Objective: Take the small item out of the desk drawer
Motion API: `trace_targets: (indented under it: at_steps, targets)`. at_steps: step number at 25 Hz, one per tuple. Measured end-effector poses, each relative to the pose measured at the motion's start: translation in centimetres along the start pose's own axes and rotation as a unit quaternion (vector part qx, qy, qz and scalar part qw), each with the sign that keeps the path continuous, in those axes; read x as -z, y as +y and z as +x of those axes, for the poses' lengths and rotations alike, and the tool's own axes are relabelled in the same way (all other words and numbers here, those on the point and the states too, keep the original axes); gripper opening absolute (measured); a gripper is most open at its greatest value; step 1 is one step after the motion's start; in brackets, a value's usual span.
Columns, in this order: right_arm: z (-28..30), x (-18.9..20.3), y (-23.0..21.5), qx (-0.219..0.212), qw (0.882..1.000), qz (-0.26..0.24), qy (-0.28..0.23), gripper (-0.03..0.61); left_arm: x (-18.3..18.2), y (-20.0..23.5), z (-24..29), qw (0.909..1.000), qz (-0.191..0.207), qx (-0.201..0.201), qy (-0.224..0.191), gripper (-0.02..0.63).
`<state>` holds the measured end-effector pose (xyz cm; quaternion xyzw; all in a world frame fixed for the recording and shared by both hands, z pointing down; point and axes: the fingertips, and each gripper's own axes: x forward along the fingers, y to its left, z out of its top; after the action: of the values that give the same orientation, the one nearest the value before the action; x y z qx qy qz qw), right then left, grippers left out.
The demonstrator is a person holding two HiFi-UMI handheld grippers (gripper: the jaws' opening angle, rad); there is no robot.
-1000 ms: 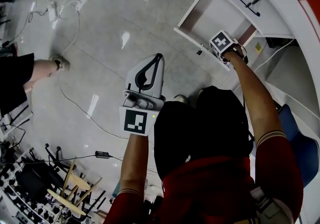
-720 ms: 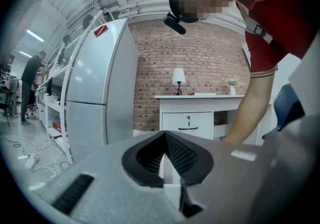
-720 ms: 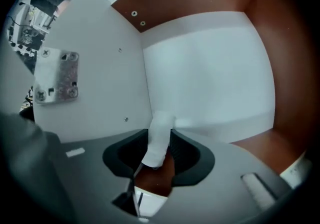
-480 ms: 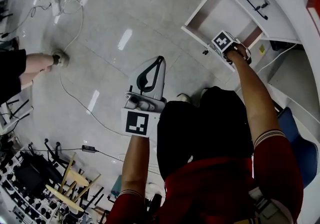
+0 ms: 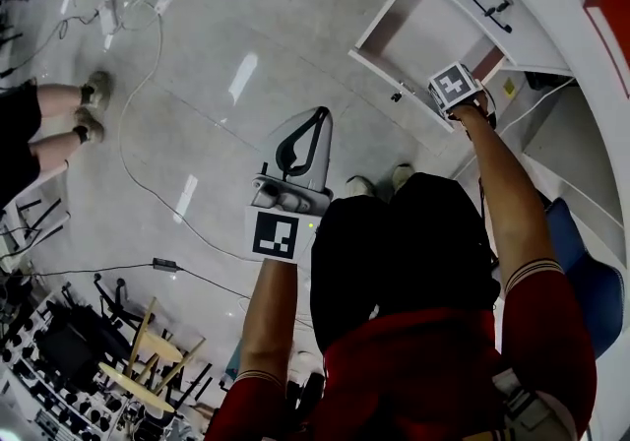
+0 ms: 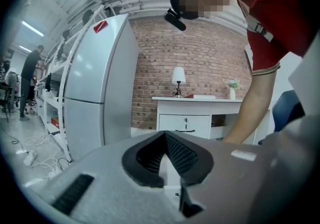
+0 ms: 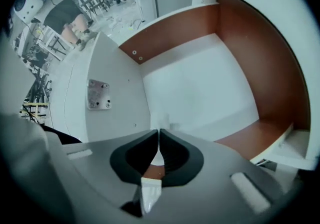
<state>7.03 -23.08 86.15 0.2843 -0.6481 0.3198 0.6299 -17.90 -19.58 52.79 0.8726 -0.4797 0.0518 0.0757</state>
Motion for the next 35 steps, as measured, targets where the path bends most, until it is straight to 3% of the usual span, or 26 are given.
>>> trace_targets:
  at_steps: [3, 8, 18, 24, 35]
  targets:
    - [-2.4, -0.8, -0.9, 0.018, 0.999, -0.002, -0.036, 0.021, -1.0, -0.6, 0.8, 0.9999, -0.001, 0.01, 0.009, 0.003]
    - [-6.5, -3.4, 0.1, -0.012, 0.992, 0.017, -0.128, 0.018, -2.7, -1.3, 1.5, 0.9996, -0.005, 0.019, 0.022, 0.003]
    - [-18.2, -5.4, 3.0, -0.057, 0.958, 0.016, -0.282, 0.018, -6.2, -4.3, 2.4, 0.9987, -0.011, 0.033, 0.037, 0.003]
    - [-28.6, -5.5, 7.0, -0.09, 0.923, 0.013, -0.373, 0.018, -9.8, -5.7, 2.3, 0.9986, 0.003, 0.042, 0.032, 0.003]
    - [-48.1, -3.7, 11.4, -0.149, 0.835, 0.003, -0.529, 0.018, -19.1, -9.1, -0.1, 0.9997, -0.018, 0.018, -0.007, 0.003]
